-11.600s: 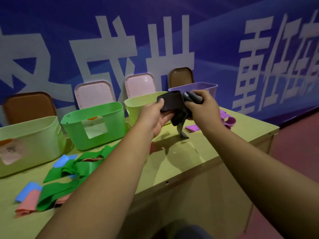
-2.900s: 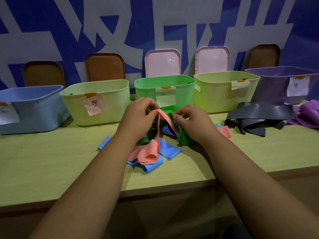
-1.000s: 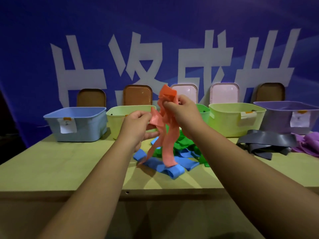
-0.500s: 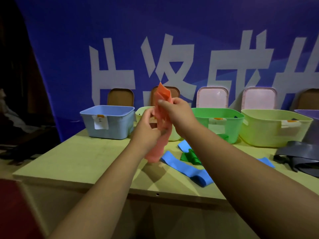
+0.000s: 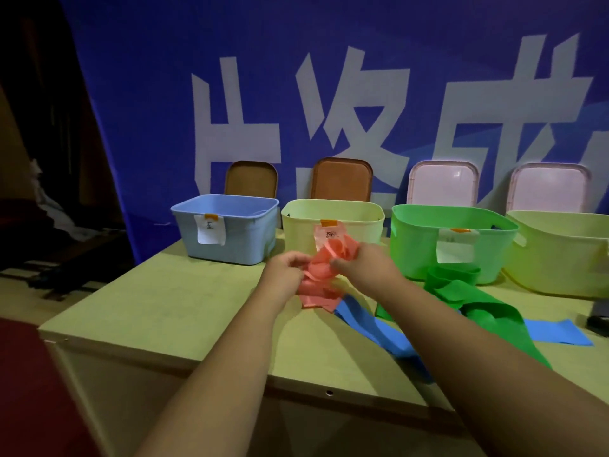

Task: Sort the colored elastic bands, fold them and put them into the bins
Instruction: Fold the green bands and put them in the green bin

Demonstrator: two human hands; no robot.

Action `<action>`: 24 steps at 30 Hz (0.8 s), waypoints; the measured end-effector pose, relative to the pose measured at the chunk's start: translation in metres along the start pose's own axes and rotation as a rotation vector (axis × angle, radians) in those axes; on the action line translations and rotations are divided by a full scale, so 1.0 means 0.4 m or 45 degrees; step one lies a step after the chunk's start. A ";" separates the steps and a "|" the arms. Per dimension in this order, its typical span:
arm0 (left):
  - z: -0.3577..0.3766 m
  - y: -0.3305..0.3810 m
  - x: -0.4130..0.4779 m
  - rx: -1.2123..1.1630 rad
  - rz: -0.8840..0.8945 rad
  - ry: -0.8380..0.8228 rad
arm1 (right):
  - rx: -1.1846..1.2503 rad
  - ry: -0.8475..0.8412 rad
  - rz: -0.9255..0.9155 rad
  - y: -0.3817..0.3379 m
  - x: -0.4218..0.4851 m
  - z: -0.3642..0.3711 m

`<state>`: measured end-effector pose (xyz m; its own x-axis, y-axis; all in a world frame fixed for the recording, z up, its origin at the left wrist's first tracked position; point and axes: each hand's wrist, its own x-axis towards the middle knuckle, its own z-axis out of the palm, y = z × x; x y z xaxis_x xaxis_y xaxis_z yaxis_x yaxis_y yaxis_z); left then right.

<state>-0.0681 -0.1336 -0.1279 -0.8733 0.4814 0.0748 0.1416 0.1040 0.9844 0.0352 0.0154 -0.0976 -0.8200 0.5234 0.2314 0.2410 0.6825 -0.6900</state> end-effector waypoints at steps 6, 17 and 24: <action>-0.005 -0.039 0.026 0.165 0.064 0.025 | 0.086 -0.065 -0.146 0.036 -0.029 0.051; 0.009 -0.007 -0.013 0.174 0.104 0.015 | -0.072 -0.099 -0.132 0.029 -0.044 0.000; 0.019 -0.021 -0.037 0.430 0.353 0.001 | -0.030 0.021 -0.049 0.086 -0.080 -0.103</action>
<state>-0.0530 -0.1350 -0.1387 -0.7813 0.5304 0.3289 0.5150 0.2502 0.8199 0.0909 0.0431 -0.1005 -0.8204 0.5046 0.2690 0.2213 0.7140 -0.6642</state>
